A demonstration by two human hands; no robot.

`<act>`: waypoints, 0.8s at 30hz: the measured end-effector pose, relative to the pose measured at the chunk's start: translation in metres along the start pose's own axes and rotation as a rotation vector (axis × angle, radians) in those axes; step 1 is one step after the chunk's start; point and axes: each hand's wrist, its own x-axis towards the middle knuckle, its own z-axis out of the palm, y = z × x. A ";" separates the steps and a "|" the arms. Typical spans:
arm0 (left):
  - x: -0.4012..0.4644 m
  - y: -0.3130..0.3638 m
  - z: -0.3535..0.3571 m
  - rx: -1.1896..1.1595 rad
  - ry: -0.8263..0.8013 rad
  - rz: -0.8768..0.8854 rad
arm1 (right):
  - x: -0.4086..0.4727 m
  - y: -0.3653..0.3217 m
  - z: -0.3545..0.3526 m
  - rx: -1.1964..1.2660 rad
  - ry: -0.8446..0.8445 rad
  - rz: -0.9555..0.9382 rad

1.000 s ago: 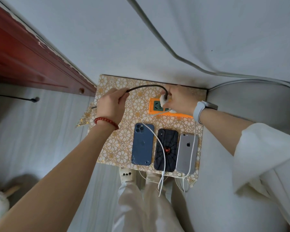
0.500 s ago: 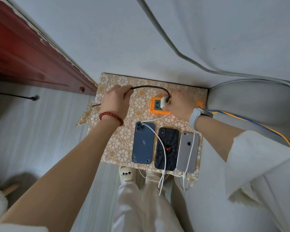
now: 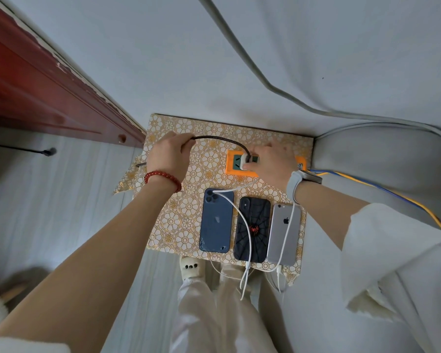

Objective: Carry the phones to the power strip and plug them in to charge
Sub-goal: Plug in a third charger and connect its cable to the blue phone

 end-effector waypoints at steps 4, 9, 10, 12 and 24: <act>0.002 -0.003 -0.002 -0.003 0.002 -0.022 | 0.003 -0.006 0.000 -0.081 0.041 0.020; 0.007 -0.003 -0.004 0.000 -0.018 -0.009 | 0.006 -0.009 -0.003 -0.248 0.028 0.030; 0.007 -0.003 -0.004 0.001 -0.022 -0.005 | 0.005 -0.010 -0.002 -0.278 0.032 0.024; 0.006 -0.005 -0.003 0.008 -0.036 0.003 | 0.002 -0.011 0.001 -0.338 0.043 0.015; -0.042 -0.074 -0.013 0.206 -0.331 -0.077 | -0.006 -0.029 0.002 -0.326 -0.008 0.152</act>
